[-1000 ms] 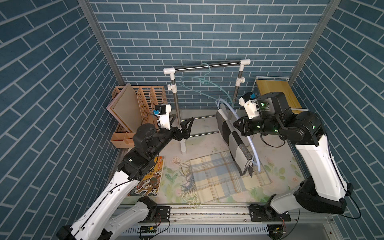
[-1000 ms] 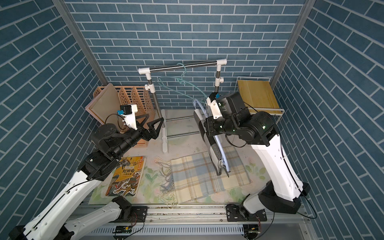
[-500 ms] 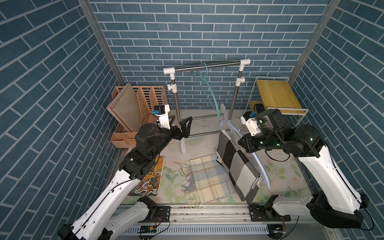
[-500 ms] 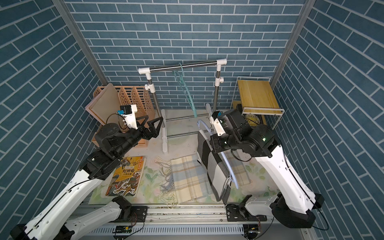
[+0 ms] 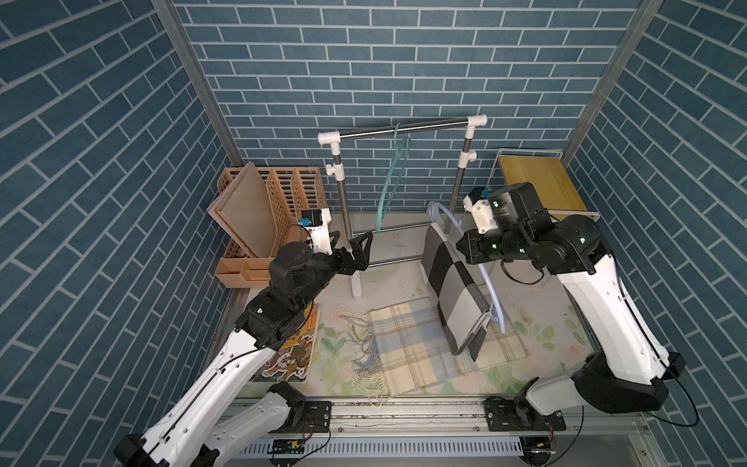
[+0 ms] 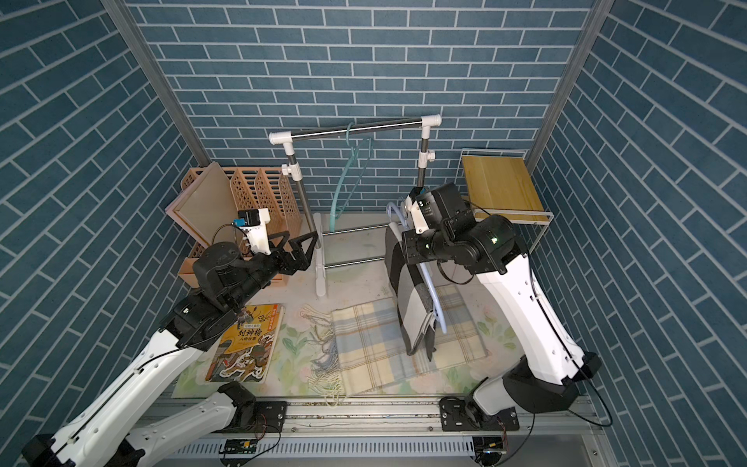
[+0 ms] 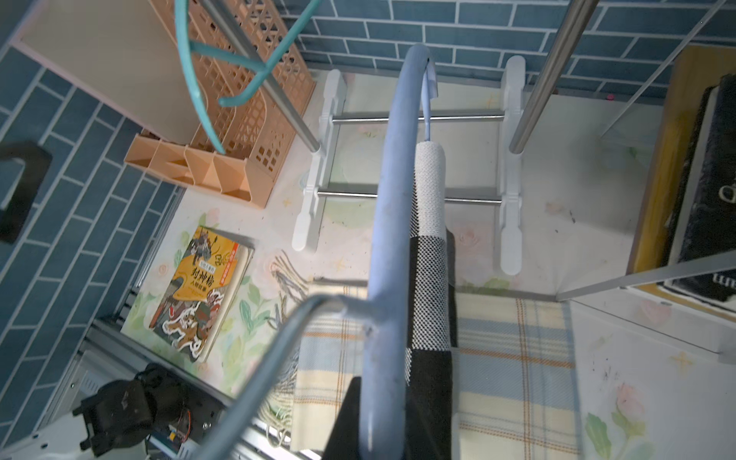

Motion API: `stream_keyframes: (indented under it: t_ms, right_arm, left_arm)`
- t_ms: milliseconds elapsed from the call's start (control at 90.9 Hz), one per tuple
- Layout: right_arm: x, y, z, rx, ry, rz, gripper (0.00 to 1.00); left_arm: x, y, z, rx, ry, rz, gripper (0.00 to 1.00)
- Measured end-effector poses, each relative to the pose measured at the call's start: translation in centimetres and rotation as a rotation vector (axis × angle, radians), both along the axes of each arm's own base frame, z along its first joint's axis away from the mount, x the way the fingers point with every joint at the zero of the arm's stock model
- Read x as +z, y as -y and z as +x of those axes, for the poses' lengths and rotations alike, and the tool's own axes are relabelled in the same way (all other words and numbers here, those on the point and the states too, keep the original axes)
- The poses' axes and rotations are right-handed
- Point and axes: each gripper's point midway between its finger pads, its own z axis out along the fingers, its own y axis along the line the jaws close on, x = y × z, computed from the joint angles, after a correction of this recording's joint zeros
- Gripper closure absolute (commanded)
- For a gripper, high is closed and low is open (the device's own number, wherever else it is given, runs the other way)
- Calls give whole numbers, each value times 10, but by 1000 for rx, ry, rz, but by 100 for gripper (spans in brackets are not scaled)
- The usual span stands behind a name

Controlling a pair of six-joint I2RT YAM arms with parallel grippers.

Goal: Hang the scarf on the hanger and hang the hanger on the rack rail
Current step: Move the clothesline to the center of the board.

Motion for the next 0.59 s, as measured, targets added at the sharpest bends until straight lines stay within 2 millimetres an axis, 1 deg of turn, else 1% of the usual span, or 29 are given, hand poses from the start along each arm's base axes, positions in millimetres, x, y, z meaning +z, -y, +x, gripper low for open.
stream_keyframes:
  t_ms: [154, 253, 440, 594]
  right_arm:
    - [15, 4, 50, -78, 34, 60, 100]
    - [26, 5, 76, -107, 80, 104, 100]
    - [35, 10, 110, -151, 135, 143, 100]
    - [42, 6, 135, -164, 174, 170, 100]
  left_arm:
    - [0, -4, -5, 4, 2, -18, 1]
    - [-2, -7, -10, 5, 2, -35, 0]
    - [-11, -10, -16, 3, -10, -51, 0]
    - [-10, -10, -17, 1, -5, -56, 0]
